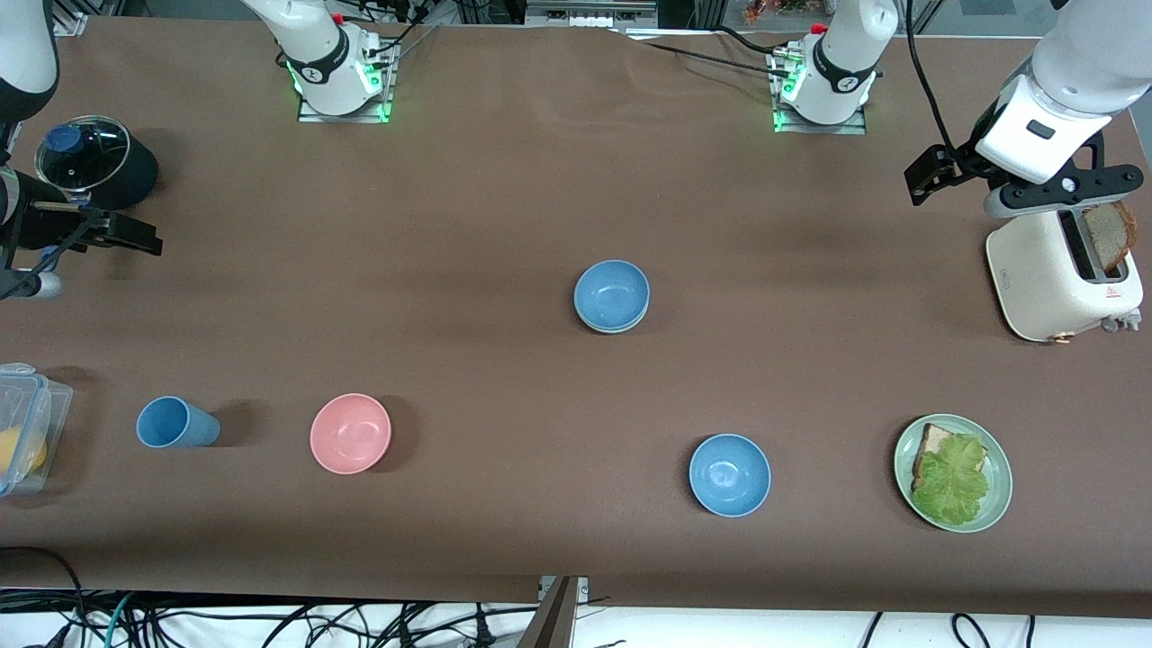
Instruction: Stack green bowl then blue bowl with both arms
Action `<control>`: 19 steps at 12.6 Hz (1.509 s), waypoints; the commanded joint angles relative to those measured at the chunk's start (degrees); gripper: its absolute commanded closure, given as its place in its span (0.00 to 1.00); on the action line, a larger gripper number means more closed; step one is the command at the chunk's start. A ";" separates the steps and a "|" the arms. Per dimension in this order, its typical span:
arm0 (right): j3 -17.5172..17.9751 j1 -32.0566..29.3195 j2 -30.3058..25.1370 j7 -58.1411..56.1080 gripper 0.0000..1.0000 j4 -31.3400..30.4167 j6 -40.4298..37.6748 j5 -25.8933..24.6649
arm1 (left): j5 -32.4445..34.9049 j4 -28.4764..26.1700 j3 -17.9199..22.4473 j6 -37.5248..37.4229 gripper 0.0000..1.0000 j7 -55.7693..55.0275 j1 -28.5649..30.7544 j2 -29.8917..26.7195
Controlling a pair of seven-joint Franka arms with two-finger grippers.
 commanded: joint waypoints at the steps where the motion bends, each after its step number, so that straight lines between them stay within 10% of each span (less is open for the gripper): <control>1: -0.15 -0.04 -0.27 -0.14 0.00 0.17 0.09 0.85 | 0.38 1.53 0.32 -0.47 0.00 -0.79 0.26 1.10; 19: -0.24 -0.13 -0.36 -0.14 0.00 0.17 -0.09 0.85 | -4.27 8.65 2.88 1.55 0.00 -0.87 1.58 9.19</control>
